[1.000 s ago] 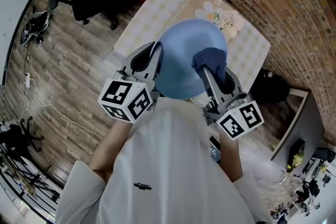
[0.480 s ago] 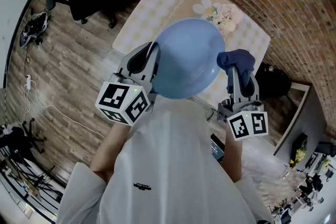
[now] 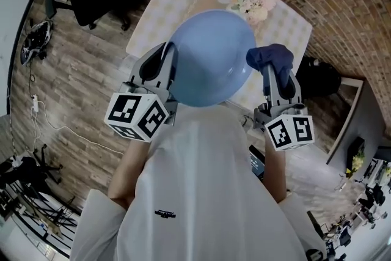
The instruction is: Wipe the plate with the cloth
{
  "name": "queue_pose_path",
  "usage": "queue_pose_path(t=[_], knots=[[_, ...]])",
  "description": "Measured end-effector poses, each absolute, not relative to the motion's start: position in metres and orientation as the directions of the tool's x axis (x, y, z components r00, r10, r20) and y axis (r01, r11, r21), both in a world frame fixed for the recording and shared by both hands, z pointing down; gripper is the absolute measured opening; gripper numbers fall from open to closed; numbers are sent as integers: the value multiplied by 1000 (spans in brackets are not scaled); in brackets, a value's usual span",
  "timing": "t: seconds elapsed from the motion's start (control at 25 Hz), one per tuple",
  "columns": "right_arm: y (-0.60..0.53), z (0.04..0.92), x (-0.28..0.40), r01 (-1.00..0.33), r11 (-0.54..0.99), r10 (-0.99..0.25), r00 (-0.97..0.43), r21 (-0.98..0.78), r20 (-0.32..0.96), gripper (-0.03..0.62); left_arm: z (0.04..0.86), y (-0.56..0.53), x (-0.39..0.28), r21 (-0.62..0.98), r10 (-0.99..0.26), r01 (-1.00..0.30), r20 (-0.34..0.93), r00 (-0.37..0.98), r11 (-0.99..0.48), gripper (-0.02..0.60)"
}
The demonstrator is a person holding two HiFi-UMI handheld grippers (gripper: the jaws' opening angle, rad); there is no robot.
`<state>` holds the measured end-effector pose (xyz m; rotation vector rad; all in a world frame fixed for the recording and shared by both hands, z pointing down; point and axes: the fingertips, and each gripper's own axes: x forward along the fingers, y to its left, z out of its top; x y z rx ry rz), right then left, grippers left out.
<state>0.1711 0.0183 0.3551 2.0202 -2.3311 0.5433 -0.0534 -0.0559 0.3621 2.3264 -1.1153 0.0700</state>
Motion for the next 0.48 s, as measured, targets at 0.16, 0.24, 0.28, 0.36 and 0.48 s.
queue_pose_path(t=[0.16,0.24,0.28,0.36,0.48], knots=[[14,362,175,-959,114,-950,-182,-260,253,120,362,-59,-52,464,-702,-726,266,660,-507,41],[15,365,173,-961,120,-946,-187,-251,264,120,366,-56,-53,468,-697,-724,272,663,-507,41],[16,365,173,-962,123,-945,-189,-245,267,120,367,-55,-53,469,-696,-724,274,664,-507,41],[18,365,176,-963,126,-945,-190,-240,266,120,368,-52,-51,470,-693,-722,275,667,-508,41],[23,366,181,-963,114,-947,-181,-245,267,120,367,-49,-47,468,-687,-718,275,672,-515,41]])
